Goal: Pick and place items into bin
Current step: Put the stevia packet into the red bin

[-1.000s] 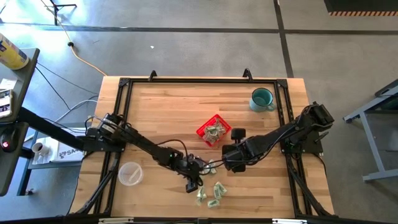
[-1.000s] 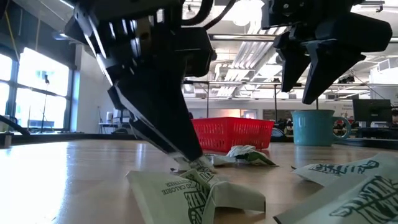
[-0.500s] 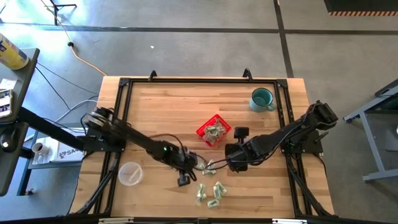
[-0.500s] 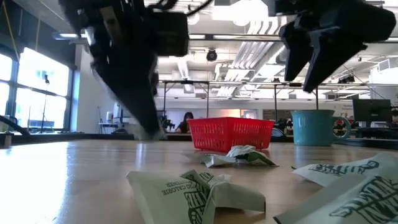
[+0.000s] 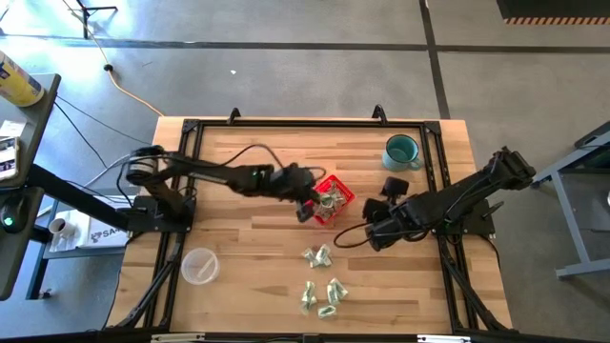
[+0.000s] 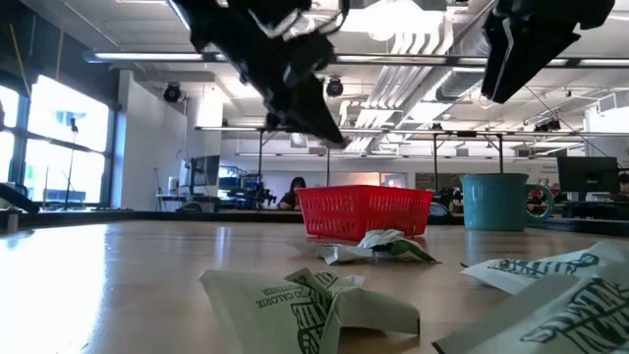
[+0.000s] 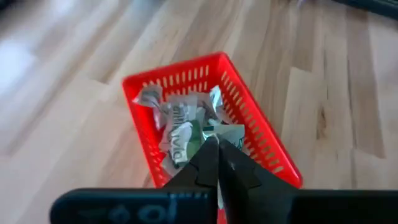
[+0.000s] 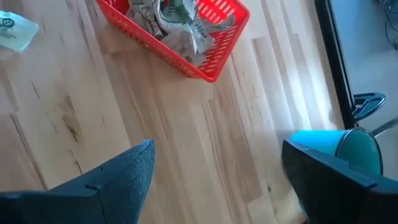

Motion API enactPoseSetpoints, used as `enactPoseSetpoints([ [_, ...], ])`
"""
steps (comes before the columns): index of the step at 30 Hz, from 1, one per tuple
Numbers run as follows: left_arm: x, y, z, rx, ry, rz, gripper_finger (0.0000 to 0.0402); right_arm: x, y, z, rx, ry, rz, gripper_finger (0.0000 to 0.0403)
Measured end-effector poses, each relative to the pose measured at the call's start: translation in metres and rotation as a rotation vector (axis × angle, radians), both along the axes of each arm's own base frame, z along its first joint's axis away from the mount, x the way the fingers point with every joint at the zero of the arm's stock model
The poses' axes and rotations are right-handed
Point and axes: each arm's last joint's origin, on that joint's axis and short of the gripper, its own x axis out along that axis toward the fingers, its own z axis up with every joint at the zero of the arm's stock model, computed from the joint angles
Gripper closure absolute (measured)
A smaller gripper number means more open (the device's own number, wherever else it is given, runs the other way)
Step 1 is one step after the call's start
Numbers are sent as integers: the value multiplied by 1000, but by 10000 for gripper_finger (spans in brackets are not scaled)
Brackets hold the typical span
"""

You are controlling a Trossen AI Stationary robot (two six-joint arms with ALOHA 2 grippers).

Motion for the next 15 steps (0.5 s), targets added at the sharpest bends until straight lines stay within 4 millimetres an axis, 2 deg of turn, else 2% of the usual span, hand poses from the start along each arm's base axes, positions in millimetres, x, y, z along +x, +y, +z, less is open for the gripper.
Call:
enactPoseSetpoints([
  [3,8,14,-11,-89,-28,8,338,-1,0,-3,7,7,-5,62],
  [7,5,14,-17,-157,27,37,278,-2,1,-21,60,26,-1,61],
  [11,-8,1,-10,-249,109,1,202,-2,5,-44,159,35,39,61],
  [13,-15,-13,-3,-284,149,-78,173,2,12,-52,214,10,124,61],
  [15,-27,-32,-4,-263,262,-155,156,9,21,-56,255,-53,249,61],
])
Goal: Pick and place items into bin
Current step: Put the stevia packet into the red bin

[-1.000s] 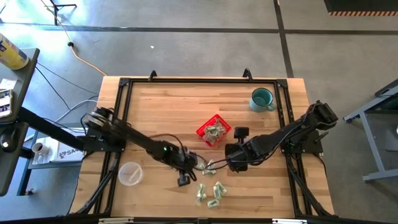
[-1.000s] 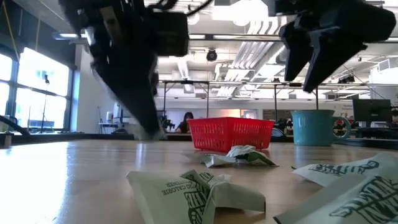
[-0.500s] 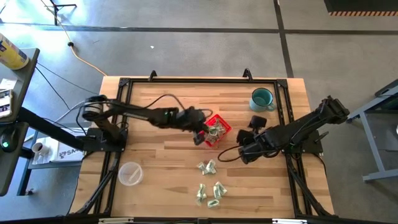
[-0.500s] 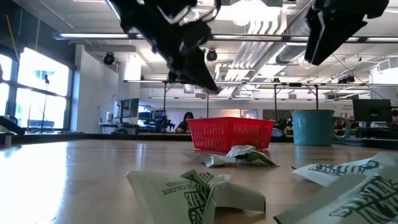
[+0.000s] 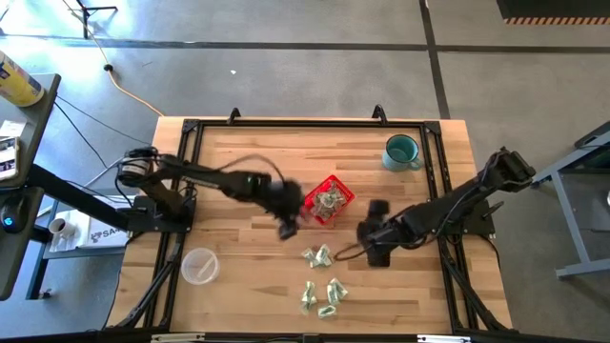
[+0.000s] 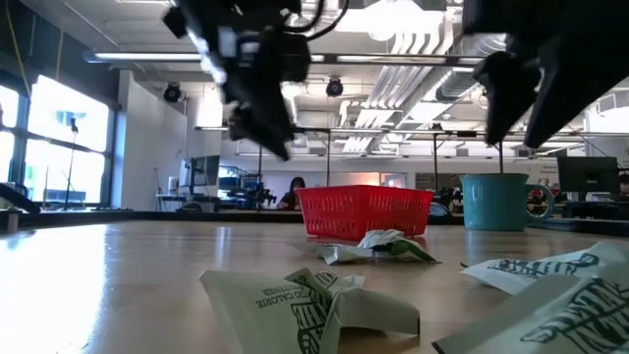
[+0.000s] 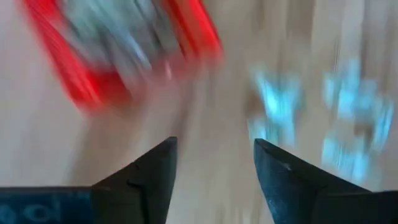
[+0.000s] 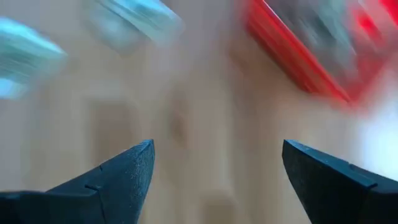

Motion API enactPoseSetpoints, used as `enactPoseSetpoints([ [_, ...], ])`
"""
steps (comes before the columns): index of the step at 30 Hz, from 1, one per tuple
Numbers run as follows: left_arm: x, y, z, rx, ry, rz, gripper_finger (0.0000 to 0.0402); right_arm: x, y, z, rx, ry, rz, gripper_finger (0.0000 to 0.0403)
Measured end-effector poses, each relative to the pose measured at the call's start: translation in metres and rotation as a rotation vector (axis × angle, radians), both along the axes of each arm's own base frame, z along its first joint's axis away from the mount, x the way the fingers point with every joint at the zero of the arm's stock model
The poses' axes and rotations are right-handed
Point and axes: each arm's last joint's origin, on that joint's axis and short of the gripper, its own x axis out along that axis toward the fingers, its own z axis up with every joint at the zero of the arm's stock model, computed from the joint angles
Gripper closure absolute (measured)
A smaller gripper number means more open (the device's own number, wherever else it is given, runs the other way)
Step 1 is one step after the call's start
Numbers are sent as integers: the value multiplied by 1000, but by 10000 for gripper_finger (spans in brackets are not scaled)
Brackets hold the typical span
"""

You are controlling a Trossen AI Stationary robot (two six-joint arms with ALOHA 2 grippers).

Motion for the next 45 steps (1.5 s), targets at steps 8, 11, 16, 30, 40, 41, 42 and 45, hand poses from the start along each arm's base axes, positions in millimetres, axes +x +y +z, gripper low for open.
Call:
enactPoseSetpoints([
  [8,-40,-74,-24,94,263,-149,178,39,13,-22,27,-249,381,61],
  [11,-52,-94,-27,99,274,-97,201,58,13,-34,17,-236,454,62],
  [16,-65,-122,-28,90,271,-51,235,84,12,-50,20,-148,503,79],
  [30,-86,-150,-32,105,251,64,270,119,-12,-74,79,12,579,152],
  [40,-90,-149,-37,101,262,107,275,123,-17,-72,108,25,577,222],
  [41,-90,-149,-37,103,260,107,275,125,-17,-70,111,18,580,236],
  [42,-90,-149,-37,109,256,111,275,126,-17,-68,113,11,583,252],
  [45,-89,-149,-37,116,250,116,275,130,-15,-63,108,-13,600,299],
])
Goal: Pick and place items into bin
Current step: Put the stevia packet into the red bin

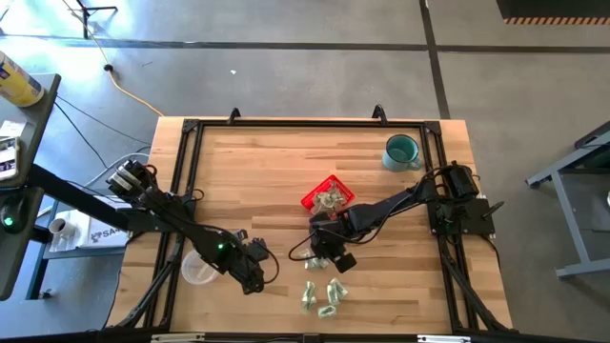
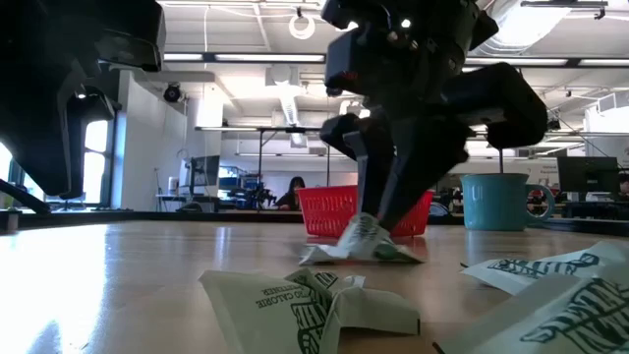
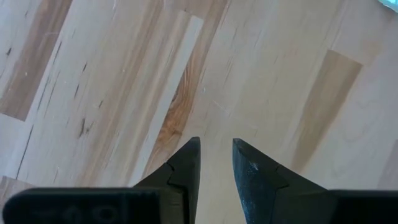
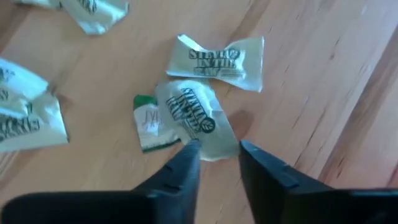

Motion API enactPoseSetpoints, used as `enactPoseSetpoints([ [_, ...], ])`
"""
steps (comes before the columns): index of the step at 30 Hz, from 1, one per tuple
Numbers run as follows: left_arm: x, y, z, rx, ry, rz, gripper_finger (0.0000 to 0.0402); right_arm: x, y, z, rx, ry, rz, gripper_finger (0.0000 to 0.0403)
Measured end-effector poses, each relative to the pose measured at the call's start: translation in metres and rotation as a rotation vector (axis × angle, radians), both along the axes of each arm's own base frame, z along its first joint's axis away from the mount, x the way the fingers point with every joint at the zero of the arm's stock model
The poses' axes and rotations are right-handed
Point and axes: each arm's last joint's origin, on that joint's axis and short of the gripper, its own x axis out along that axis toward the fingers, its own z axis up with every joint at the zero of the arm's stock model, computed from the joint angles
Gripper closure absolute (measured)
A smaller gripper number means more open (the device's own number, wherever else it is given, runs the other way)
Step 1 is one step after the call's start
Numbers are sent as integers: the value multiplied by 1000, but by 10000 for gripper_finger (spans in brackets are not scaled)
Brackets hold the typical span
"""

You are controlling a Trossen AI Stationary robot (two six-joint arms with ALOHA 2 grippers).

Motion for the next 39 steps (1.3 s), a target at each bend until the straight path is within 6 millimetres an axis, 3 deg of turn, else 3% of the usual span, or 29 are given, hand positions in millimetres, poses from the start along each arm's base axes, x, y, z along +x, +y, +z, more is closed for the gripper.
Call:
enactPoseSetpoints([
  [8,0,0,0,1,-1,4,275,0,0,2,10,25,-46,391],
  [11,0,0,0,0,-1,5,275,-2,-1,2,2,51,-111,396],
  [15,0,0,0,0,0,5,275,8,0,18,35,21,-160,401],
  [20,0,0,0,1,0,2,275,14,1,26,53,-33,-121,360],
  [27,0,0,0,-3,2,1,275,16,1,12,42,-1,-101,224],
  [31,0,0,0,-2,4,1,275,20,2,4,46,2,-104,170],
  [35,0,1,0,0,8,1,275,21,2,-4,43,24,-107,162],
  [39,0,1,0,2,10,0,275,22,3,-8,47,28,-106,193],
])
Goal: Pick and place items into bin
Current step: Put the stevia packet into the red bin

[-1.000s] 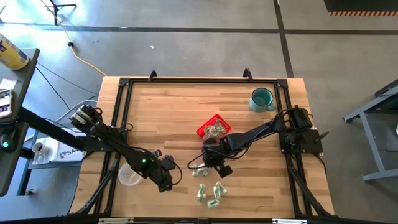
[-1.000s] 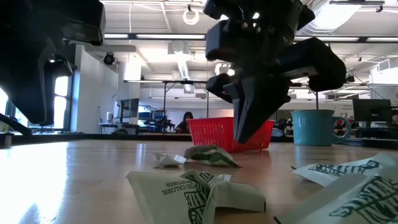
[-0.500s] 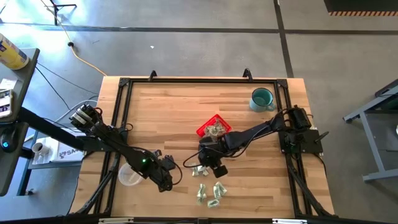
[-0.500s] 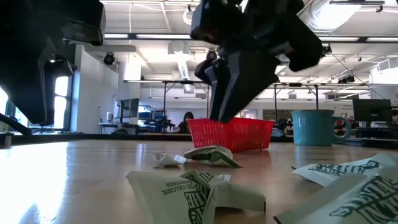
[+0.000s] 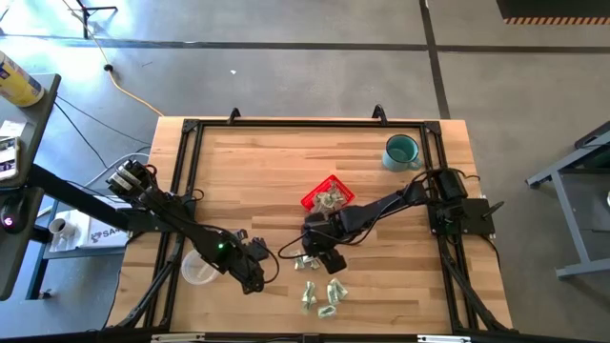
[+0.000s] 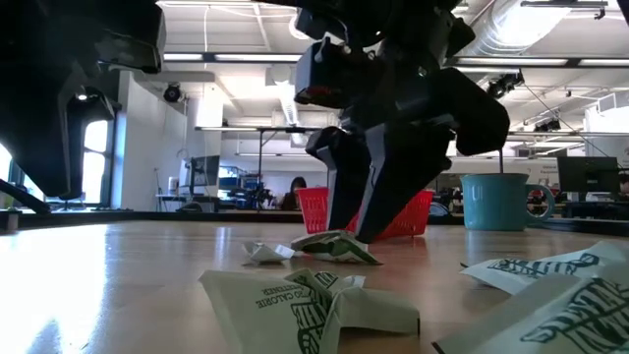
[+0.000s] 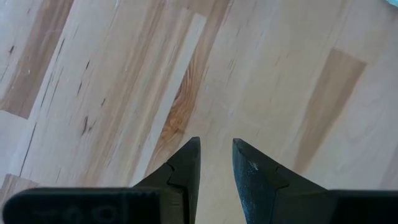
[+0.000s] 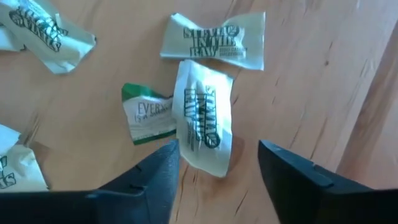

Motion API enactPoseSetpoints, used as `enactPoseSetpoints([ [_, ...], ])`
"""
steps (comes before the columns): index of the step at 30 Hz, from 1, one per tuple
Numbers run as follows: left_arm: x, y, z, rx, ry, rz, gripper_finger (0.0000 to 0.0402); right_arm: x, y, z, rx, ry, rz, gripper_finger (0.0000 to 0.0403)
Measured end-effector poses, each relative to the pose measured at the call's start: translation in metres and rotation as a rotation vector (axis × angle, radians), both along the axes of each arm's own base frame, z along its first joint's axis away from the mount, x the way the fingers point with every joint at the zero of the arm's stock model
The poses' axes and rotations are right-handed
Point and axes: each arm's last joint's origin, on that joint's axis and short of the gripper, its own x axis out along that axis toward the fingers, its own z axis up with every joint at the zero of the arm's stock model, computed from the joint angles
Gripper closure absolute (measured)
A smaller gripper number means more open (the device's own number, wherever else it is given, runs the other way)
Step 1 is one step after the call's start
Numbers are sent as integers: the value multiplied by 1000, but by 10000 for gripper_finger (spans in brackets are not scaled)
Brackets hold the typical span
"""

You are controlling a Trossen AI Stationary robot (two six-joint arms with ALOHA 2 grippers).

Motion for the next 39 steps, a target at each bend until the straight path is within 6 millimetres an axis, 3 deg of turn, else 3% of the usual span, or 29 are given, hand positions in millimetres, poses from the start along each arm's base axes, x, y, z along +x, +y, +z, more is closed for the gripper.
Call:
enactPoseSetpoints([
  [9,0,0,0,1,-1,0,275,5,1,3,50,-43,-72,318],
  [19,0,0,0,6,-4,2,275,4,-7,1,68,6,-179,394],
  [24,0,0,0,6,-4,2,275,10,-8,13,32,-26,-232,399],
  [30,0,0,0,6,-4,2,275,23,-8,77,-138,-190,-309,402],
  [34,0,1,0,15,-5,4,275,15,-29,96,-377,-102,-400,402],
  [39,0,1,0,29,-12,9,275,-8,-73,86,-511,177,-523,401],
])
